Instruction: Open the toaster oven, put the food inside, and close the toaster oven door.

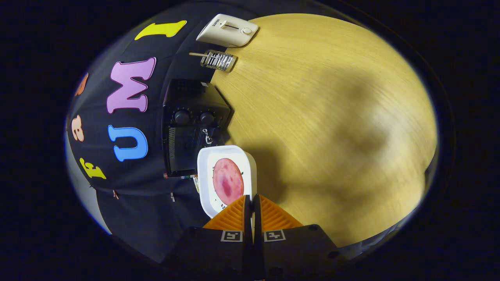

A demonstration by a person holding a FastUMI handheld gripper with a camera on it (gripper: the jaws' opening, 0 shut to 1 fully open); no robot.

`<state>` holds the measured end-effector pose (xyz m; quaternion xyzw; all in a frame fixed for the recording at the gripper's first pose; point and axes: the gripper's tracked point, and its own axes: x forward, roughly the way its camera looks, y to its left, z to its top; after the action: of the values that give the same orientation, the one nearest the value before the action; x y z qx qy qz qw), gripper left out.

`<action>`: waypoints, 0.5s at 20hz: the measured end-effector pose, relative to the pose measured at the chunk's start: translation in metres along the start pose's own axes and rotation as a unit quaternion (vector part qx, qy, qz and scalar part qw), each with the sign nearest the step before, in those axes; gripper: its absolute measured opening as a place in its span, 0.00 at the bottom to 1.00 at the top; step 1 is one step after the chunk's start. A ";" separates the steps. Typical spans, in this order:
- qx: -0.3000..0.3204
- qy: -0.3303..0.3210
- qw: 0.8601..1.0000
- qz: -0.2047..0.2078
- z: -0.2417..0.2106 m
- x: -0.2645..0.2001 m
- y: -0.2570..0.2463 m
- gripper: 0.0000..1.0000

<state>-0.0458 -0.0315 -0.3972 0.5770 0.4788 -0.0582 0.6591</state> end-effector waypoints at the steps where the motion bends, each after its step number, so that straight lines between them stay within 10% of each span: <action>1: 0.011 -0.007 1.000 -0.002 -0.006 0.011 0.009 0.05; 10: 0.109 -0.094 0.990 0.001 -0.007 0.106 0.095 0.05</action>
<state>0.0671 0.0553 -0.4030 0.6378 0.4046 -0.1632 0.6348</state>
